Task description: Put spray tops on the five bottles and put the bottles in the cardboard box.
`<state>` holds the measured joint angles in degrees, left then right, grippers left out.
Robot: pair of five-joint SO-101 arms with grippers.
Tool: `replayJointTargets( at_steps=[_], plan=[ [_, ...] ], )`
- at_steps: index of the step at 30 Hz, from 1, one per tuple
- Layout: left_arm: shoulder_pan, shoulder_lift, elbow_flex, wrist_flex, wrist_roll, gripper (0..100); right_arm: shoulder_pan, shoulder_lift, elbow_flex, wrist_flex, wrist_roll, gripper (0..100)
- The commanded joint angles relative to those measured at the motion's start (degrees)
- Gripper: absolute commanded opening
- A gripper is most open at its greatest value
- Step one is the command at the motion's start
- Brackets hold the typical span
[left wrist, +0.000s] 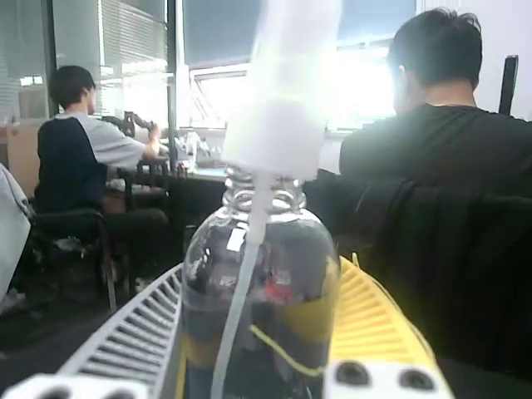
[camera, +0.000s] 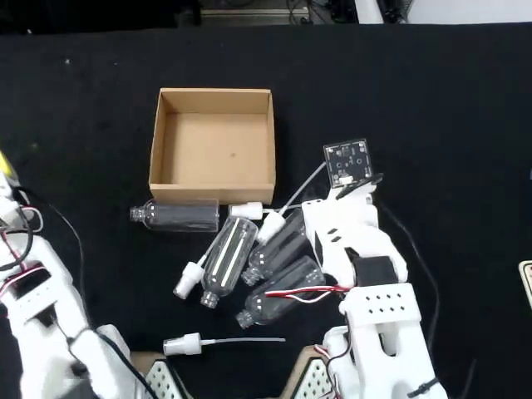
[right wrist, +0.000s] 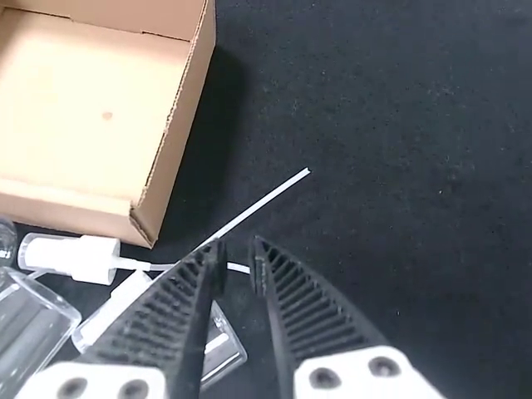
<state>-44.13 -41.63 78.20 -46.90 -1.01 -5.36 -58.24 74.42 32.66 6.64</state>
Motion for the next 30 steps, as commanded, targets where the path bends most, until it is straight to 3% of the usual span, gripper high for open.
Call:
replayJointTargets(
  at_steps=[1, 10, 16, 24, 30],
  plan=[
    [-1.54, 10.99, -1.19, -9.23, 0.09, 3, 0.26, -0.04, -0.13, -1.76, 0.44, 2.5],
    [-3.47, 27.78, -1.80, -22.95, 0.53, 3, 0.53, -0.04, -0.04, -1.76, 0.62, 2.5],
    [-5.85, 37.89, -7.60, -23.30, 0.62, 3, 0.53, -0.04, -0.04, -1.76, 0.79, 2.5],
    [-10.77, 52.57, -13.23, -32.53, 0.62, 3, 0.53, -0.04, -0.04, -1.76, 0.79, 2.5],
    [-12.79, 60.84, -18.07, -33.23, 0.62, 3, 0.53, -0.04, -0.04, -1.76, 0.79, 2.5]
  ],
)
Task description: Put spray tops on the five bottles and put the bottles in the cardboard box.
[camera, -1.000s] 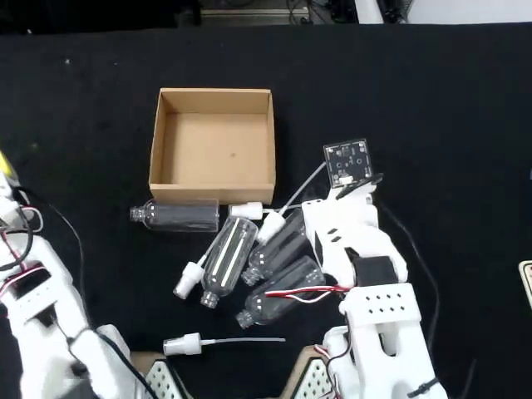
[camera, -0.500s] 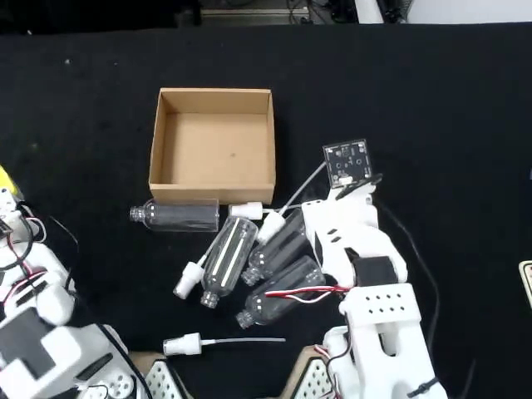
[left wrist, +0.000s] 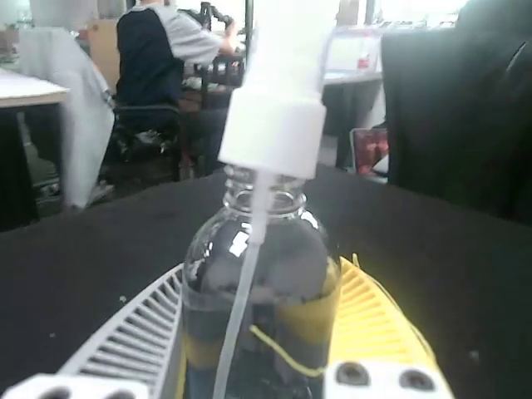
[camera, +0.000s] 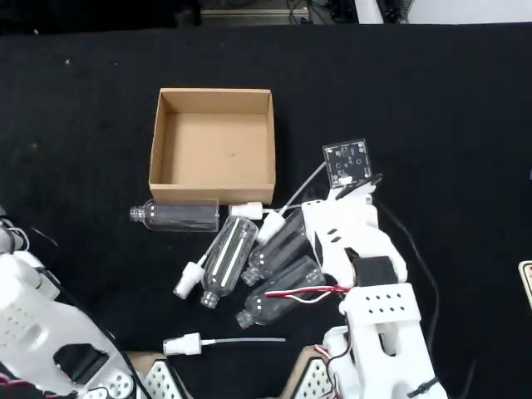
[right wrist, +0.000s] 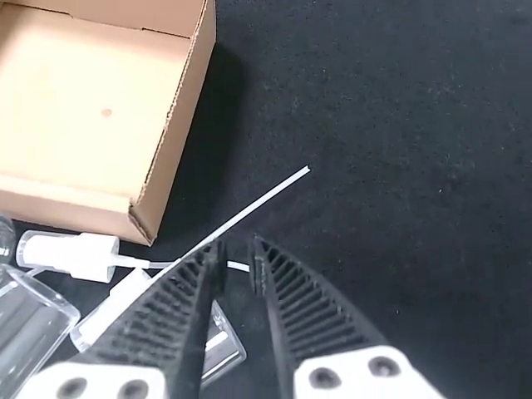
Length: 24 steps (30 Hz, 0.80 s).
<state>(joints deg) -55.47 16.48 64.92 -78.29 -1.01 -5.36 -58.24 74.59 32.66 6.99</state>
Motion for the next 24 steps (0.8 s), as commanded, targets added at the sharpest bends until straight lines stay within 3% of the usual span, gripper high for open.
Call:
replayJointTargets(
  at_steps=[1, 24],
  plan=[
    [-1.54, 3.60, -5.05, -1.85, 0.62, 3, 0.53, -0.04, -0.22, -1.76, 0.44, 2.5],
    [-1.80, 5.63, -0.75, -1.85, 0.62, 3, 0.53, -0.04, -0.22, -1.76, 0.53, 2.5]
  ],
)
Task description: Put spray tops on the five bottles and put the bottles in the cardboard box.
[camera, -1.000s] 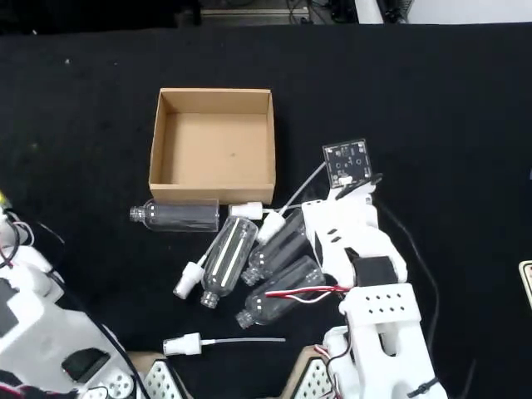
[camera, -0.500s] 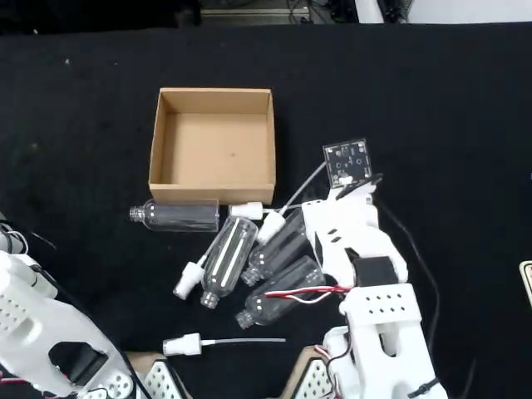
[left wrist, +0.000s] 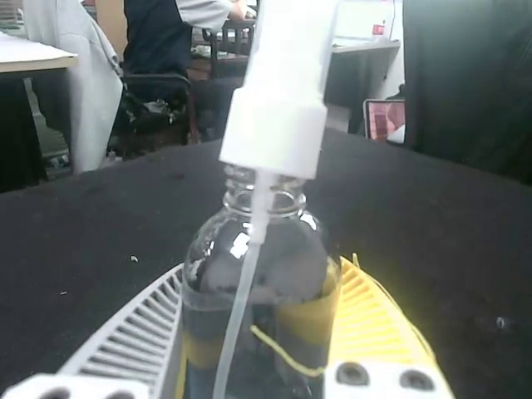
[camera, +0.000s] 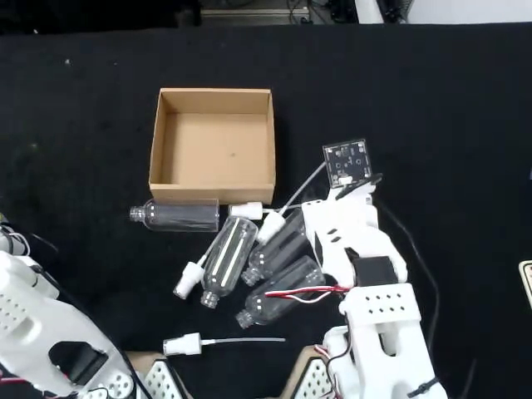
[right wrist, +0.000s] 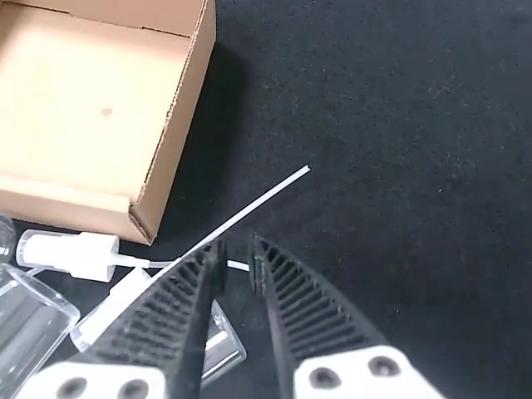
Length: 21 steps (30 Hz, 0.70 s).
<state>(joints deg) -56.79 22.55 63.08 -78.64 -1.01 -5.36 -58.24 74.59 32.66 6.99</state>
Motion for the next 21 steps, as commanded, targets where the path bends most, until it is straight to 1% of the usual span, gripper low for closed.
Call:
replayJointTargets(
  at_steps=[1, 16, 18, 21],
  plan=[
    [-0.48, -0.44, 1.27, -1.49, 0.62, 3, 0.53, -0.04, -0.22, -1.76, 0.53, 2.5],
    [-0.57, -0.44, 2.24, -1.58, 0.18, 4, 0.53, -0.04, -0.22, -1.76, 0.53, 2.5],
    [-0.57, -0.44, 3.47, -1.58, 0.26, 9, 0.53, -0.04, -0.22, -1.76, 0.53, 2.4],
    [-0.57, -0.44, 4.18, -1.58, 0.62, 19, 0.53, -0.04, -0.22, -1.76, 0.53, 2.4]
  ],
)
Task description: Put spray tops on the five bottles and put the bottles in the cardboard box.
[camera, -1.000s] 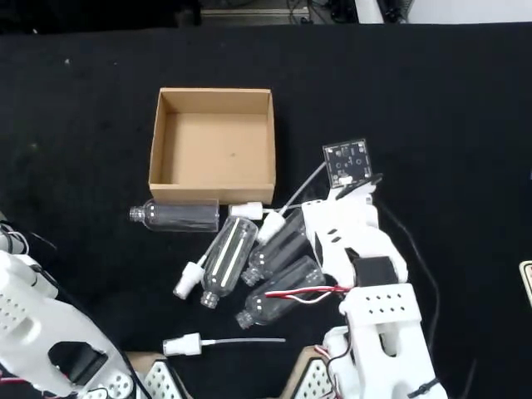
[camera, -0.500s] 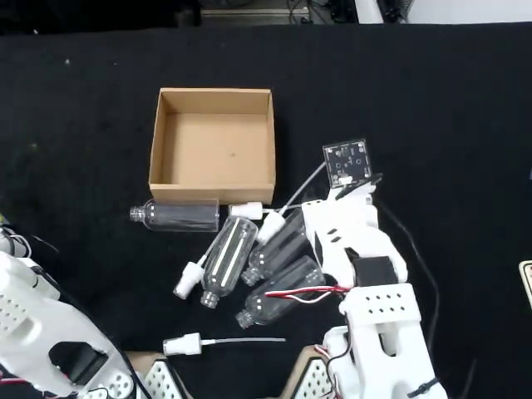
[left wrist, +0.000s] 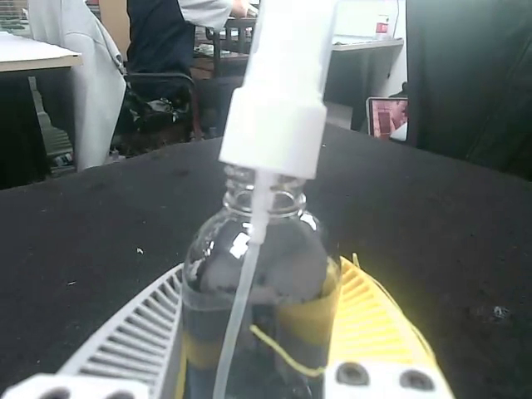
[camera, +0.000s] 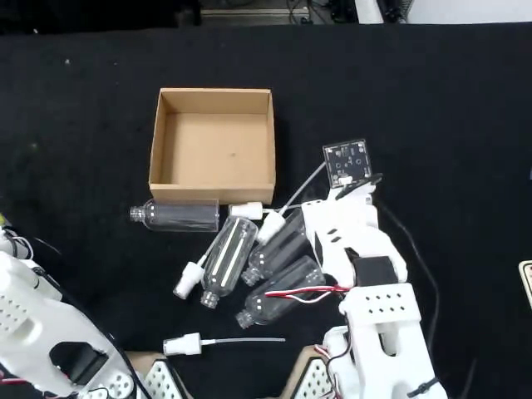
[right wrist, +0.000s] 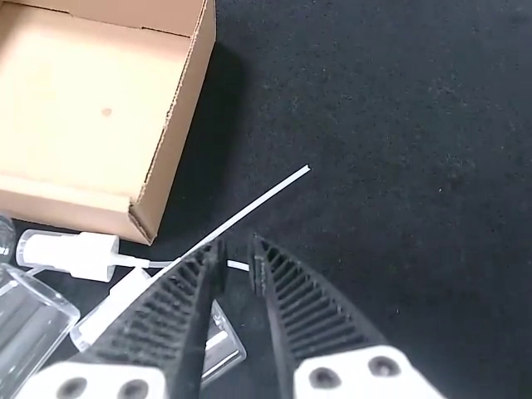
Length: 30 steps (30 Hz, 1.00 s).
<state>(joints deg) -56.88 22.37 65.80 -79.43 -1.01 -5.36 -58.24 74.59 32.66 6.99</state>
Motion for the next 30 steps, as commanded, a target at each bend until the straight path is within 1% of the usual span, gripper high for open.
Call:
replayJointTargets(
  at_steps=[1, 3, 5, 17, 22, 30],
  plan=[
    [-0.48, -0.26, 1.45, -0.79, 0.62, 22, 0.53, -0.04, -0.22, -1.76, 0.53, 2.4],
    [-0.48, -0.26, 1.45, -0.79, 0.62, 26, 0.53, -0.04, -0.22, -1.76, 0.53, 2.4],
    [-0.48, -0.26, 1.45, -0.79, 0.62, 27, 0.53, -0.04, -0.22, -1.76, 0.53, 2.4],
    [-2.86, -0.88, 0.84, -0.88, 0.26, 27, 0.53, -0.04, -0.22, -1.76, 0.53, 2.4],
    [-2.33, -0.88, 1.10, -5.54, 0.18, 27, 0.53, -0.04, -0.22, -1.76, 0.53, 2.3],
    [-2.24, -0.88, 0.57, -5.54, 0.18, 27, 0.53, -0.04, -0.22, -1.76, 0.53, 2.2]
  ],
)
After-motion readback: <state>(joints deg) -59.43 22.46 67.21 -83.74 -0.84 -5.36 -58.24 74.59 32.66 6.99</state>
